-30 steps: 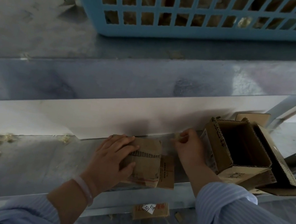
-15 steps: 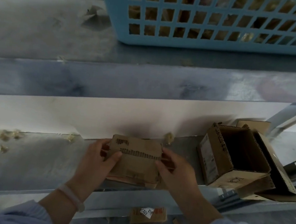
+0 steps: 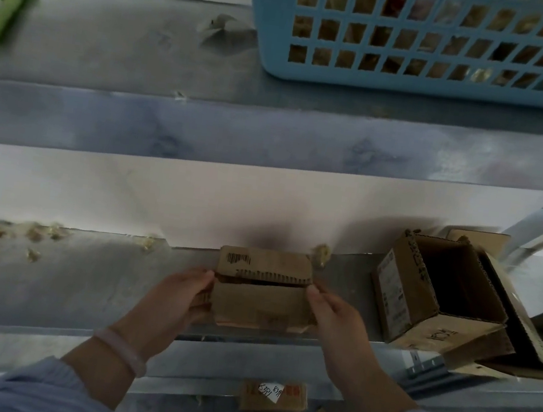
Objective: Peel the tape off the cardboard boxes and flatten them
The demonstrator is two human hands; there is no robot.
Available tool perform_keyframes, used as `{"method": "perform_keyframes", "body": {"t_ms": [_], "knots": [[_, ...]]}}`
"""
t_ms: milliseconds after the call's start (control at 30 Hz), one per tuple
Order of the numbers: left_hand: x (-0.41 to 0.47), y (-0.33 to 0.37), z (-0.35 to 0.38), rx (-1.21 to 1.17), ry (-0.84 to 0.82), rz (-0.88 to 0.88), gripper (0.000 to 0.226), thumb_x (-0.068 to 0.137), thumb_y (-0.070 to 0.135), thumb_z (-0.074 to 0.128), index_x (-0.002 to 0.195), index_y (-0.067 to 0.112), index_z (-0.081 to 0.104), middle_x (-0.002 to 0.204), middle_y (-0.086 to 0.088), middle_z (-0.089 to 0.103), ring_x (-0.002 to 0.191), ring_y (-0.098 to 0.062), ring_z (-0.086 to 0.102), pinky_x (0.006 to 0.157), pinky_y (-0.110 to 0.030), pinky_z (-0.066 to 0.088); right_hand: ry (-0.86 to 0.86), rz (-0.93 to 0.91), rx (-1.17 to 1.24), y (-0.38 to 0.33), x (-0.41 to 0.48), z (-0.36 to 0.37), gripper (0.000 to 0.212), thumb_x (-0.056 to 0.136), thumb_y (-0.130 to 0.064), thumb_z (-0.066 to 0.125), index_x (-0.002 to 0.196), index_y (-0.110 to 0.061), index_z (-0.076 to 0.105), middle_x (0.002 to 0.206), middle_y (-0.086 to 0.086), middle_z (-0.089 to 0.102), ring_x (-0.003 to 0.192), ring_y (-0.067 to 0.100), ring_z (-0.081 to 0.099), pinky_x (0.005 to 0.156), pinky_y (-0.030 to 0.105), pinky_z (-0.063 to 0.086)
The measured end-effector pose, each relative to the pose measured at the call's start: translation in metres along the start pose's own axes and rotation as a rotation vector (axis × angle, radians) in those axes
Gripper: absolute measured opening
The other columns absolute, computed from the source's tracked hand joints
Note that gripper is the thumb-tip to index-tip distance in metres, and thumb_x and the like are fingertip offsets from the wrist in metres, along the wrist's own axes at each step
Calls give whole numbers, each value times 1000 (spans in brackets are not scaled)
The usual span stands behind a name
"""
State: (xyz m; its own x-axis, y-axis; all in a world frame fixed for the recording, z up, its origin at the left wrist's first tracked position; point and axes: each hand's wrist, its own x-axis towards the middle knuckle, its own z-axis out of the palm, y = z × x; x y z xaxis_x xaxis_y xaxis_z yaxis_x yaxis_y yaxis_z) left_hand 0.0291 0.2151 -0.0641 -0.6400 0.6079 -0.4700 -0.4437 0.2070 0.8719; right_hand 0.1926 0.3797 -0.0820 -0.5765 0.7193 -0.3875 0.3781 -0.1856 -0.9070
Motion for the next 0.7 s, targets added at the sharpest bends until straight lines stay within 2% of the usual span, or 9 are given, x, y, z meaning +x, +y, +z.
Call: {"method": "perform_keyframes", "body": {"t_ms": [67, 133, 200, 233, 267, 333, 433, 567, 700], "knots": [[1, 1, 0, 94, -9, 1, 23, 99, 11, 46, 103, 2, 67, 98, -17, 67, 91, -26, 67, 93, -45, 52, -3, 93, 76, -3, 4, -1, 63, 96, -60, 41, 74, -13, 78, 93, 3, 76, 98, 24, 67, 93, 44, 51], [3, 4, -1, 232, -39, 38, 18, 95, 10, 54, 92, 6, 72, 106, -8, 67, 96, -22, 66, 97, -43, 50, -36, 65, 2, -7, 7, -2, 57, 97, -51, 47, 67, -14, 77, 89, 2, 75, 99, 26, 66, 94, 44, 50], [6, 7, -2, 474, -90, 126, 12, 87, 11, 67, 95, 11, 76, 124, 0, 57, 106, -15, 61, 98, -28, 49, -110, -55, -210, -11, 11, -3, 17, 91, -30, 66, 87, -20, 79, 105, -2, 69, 104, 20, 63, 95, 29, 49], [8, 7, -2, 609, -127, 156, 26, 83, 11, 72, 109, 14, 73, 130, 2, 50, 109, -10, 57, 96, -17, 45, -161, -104, -362, -15, 14, -4, 19, 86, -23, 71, 104, -23, 75, 117, -4, 61, 109, 15, 58, 93, 15, 44], [10, 7, -2, 720, -143, 178, 48, 79, 16, 77, 126, 19, 62, 132, 2, 43, 111, -7, 52, 94, -10, 42, -191, -147, -531, -17, 18, -4, 39, 81, -23, 74, 120, -25, 68, 124, -4, 53, 114, 12, 53, 90, 8, 39], [15, 6, -3, 821, -159, 191, 91, 68, 35, 80, 145, 37, 32, 131, -1, 34, 111, -8, 49, 99, -16, 42, -192, -213, -719, -19, 25, -3, 78, 71, -37, 76, 143, -29, 45, 135, 1, 44, 125, 17, 46, 96, 15, 38], [22, 11, 6, 918, -133, 140, 113, 69, 41, 82, 150, 44, 3, 133, -2, 25, 118, -15, 42, 103, -24, 37, -190, -178, -805, -25, 28, 8, 111, 67, -58, 77, 154, -32, 13, 151, 4, 29, 137, 23, 35, 110, 32, 35], [37, 7, 25, 1106, -4, 145, 123, 64, 69, 72, 150, 38, -10, 141, -8, 19, 130, -29, 36, 111, -37, 34, -115, -172, -768, -31, 30, 26, 108, 66, -56, 77, 148, -32, 10, 147, 6, 35, 130, 26, 42, 105, 40, 42], [34, -6, 25, 995, 52, 225, 111, 72, 48, 73, 150, 42, -5, 140, -9, 31, 123, -28, 43, 103, -35, 41, -110, -184, -776, -32, 27, 25, 101, 70, -45, 74, 147, -34, 9, 140, 8, 42, 119, 26, 51, 96, 37, 48]]}}
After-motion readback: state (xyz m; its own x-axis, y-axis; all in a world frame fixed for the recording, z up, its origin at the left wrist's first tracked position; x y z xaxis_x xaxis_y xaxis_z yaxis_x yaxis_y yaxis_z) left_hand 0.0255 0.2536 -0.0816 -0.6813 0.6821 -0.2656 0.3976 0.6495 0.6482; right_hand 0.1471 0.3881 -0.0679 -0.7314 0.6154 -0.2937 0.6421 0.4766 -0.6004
